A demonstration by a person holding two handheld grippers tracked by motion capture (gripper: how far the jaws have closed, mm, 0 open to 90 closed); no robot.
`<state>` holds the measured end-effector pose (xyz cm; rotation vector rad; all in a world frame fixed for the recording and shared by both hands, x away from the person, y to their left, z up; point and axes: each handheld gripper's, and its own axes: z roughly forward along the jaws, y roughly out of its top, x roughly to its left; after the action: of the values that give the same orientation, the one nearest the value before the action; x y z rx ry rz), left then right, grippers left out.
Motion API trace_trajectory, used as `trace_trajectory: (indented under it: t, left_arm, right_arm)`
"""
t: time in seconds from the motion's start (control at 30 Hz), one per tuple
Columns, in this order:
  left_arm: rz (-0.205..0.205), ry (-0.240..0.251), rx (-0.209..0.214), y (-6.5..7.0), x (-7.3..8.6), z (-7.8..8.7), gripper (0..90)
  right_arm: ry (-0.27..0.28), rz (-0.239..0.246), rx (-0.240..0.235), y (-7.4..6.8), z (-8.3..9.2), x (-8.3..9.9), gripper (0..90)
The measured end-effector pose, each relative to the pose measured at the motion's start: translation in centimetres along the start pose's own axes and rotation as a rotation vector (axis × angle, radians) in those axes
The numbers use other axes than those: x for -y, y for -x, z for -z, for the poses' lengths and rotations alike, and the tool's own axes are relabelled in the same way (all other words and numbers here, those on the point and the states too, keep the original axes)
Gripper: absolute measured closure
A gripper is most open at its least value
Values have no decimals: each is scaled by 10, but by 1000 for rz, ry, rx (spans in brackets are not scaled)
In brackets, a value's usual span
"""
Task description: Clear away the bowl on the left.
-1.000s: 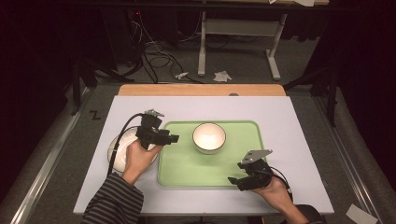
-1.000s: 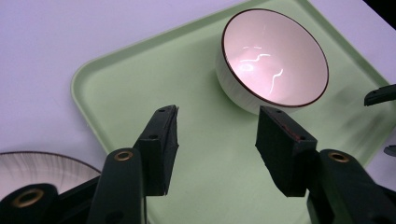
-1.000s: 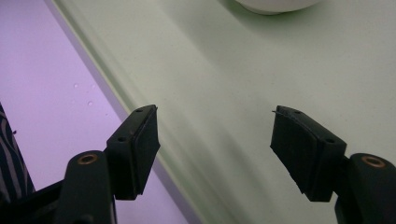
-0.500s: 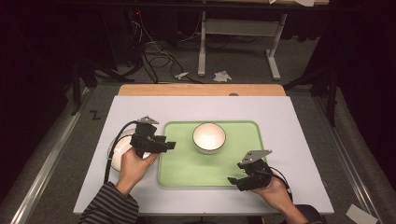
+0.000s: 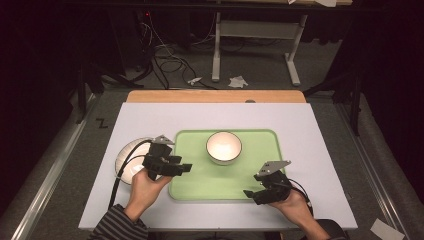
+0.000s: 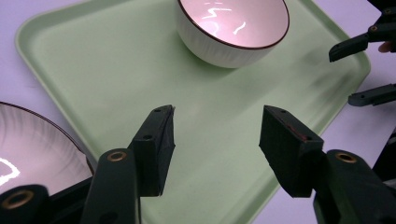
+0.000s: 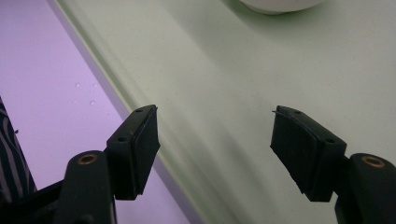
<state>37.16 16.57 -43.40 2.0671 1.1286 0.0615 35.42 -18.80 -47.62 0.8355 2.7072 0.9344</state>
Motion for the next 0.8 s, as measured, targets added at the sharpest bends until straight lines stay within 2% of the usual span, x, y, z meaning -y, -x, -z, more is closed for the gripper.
trace_trajectory:
  t: [0.23,0.47,0.6,0.8]
  left_arm:
    - [-25,-31,7,7,6,-6,445]
    - [-26,-46,18,11,12,-11,445]
    - [-40,-58,7,13,15,-14,443]
    - [-63,-103,-6,17,20,-25,441]
  right_arm:
    - [-3,0,-2,0,-1,0,336]
    - [0,2,-4,-1,0,0,336]
    - [-6,5,-5,0,-1,0,335]
    - [-11,6,-7,-1,-1,0,335]
